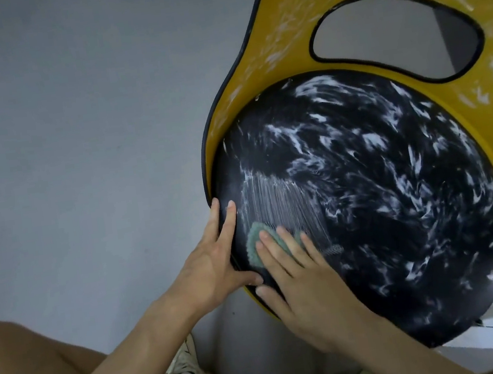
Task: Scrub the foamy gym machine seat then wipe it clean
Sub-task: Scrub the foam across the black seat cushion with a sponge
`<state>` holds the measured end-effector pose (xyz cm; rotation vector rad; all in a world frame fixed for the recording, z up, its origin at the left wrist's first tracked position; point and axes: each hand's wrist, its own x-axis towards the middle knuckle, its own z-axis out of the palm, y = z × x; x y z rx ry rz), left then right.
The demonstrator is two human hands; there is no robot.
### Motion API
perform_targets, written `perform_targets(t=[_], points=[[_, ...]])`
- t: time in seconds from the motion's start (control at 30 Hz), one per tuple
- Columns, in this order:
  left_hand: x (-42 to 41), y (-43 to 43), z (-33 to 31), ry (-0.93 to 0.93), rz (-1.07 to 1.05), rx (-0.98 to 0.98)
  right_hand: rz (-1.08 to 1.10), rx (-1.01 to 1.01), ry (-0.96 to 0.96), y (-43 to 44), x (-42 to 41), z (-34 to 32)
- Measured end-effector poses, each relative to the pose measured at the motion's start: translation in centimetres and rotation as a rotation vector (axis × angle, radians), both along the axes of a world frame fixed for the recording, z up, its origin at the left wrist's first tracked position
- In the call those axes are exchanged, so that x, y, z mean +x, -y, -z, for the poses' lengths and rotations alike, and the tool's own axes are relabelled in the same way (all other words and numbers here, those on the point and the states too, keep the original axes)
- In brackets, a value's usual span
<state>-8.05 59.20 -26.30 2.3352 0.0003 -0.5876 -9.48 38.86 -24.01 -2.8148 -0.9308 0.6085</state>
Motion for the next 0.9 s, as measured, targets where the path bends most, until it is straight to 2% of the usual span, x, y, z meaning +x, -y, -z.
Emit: perform_targets(t=[0.13,0.27,0.33,0.53,0.63,0.8,0.9], points=[[0.0,0.0,0.0,0.009,-0.002,0.004,-0.017,-0.020,0.017,-0.7,2.1,0.4],[0.1,0.0,-0.1,0.001,-0.006,-0.016,0.100,-0.002,0.021,-4.7,8.1,1.0],[0.1,0.0,-0.2,0.000,-0.005,-0.014,0.098,-0.010,0.047,-4.7,7.5,1.0],[0.2,0.2,-0.1,-0.026,-0.008,0.002,-0.015,-0.023,0.097,2.6,-2.5,0.5],[0.3,0.3,-0.1,-0.031,-0.013,0.007,0.019,-0.066,0.076,2.5,-0.3,0.6],[0.2,0.2,-0.4,-0.029,0.004,0.021,0.200,-0.061,0.058,-2.7,9.3,0.7],[0.3,0.2,-0.6,-0.047,-0.004,0.011,0.136,-0.056,0.062,-1.1,5.6,0.8]])
